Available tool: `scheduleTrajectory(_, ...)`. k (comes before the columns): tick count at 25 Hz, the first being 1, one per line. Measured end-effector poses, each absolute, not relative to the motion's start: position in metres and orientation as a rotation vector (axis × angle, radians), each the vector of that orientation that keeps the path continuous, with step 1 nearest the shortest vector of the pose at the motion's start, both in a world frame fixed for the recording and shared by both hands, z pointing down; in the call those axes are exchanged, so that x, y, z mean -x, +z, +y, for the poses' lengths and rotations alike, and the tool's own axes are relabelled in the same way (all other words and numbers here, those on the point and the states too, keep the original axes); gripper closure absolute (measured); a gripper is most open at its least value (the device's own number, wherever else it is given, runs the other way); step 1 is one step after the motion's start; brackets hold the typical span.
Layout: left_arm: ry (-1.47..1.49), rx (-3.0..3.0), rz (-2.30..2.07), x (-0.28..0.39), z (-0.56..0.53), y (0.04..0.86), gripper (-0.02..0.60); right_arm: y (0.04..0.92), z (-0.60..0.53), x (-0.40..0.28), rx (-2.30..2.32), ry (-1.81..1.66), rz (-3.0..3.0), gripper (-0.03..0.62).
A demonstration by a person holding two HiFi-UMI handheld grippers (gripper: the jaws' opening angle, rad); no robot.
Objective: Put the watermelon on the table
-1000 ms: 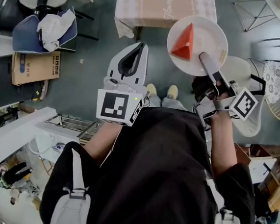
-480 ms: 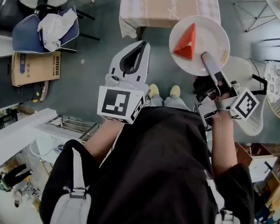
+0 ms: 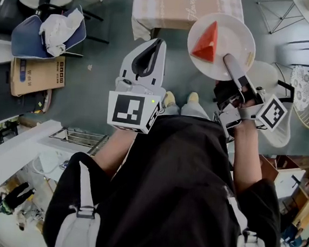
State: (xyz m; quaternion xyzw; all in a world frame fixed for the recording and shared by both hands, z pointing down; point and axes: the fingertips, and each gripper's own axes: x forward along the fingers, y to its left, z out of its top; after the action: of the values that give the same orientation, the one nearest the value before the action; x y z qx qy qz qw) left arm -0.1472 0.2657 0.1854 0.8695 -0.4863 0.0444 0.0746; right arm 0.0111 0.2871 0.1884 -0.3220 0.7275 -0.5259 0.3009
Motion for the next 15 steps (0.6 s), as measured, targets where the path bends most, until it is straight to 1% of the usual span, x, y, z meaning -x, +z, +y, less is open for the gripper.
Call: scheduleTrajectory(15,0.138,-2.619,-1.435,0.1432,0.2655,0.1860,0.578,0.1920,0.2876,-0.0139,0.869,-1.402,1.909,0.569)
